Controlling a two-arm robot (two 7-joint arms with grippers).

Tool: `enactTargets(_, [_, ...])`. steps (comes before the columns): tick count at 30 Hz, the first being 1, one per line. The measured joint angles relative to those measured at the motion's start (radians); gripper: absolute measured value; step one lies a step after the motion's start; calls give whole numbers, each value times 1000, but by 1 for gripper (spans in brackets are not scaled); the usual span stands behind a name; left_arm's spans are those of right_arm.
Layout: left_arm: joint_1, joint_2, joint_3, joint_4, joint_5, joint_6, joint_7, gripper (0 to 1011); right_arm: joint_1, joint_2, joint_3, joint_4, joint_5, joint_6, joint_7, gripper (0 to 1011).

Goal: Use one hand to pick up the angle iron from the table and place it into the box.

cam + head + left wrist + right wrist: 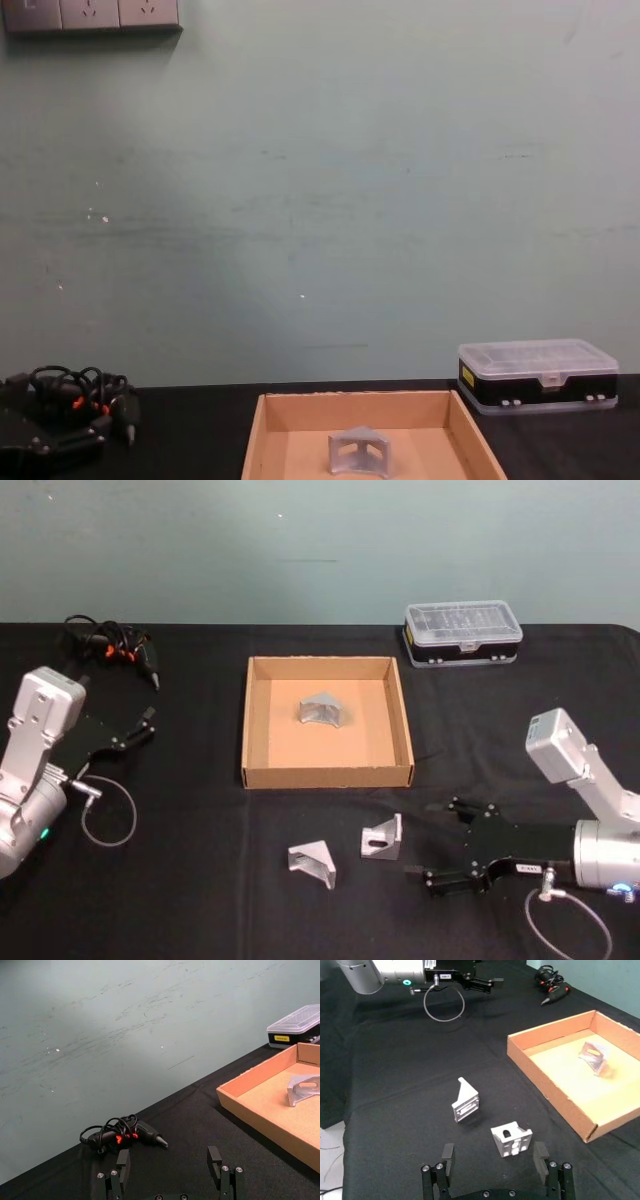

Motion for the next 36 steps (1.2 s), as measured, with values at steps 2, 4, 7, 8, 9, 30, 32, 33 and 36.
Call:
enactTargets(2, [0,0,0,0,0,0,0,1011,7,-5,-13,7,-8,-8,-3,1003])
enactTargets(4, [0,0,0,0,0,0,0,1011,15,-11,-26,17,-18,-16,-10,1003])
enactTargets(7, [0,0,0,0,0,0,0,1011,26,-20,-43,36,-28,-24,-21,1003])
enactTargets(8, [0,0,0,0,0,0,0,1011,29,-22,-47,40,-30,-26,-24,1003])
enactTargets(9, [0,0,0,0,0,0,0,1011,32,-24,-50,45,-33,-29,-27,1003])
enactTargets(30, [0,0,0,0,0,0,0,1011,72,-64,-107,118,-41,-86,-62,1003])
enactTargets(32, [0,0,0,0,0,0,0,1011,74,-66,-107,119,-41,-88,-64,1003])
enactTargets(33, [0,0,0,0,0,0,0,1011,76,-69,-108,121,-41,-89,-67,1003])
enactTargets(36, [0,0,0,0,0,0,0,1011,79,-73,-109,123,-41,-91,-71,1003])
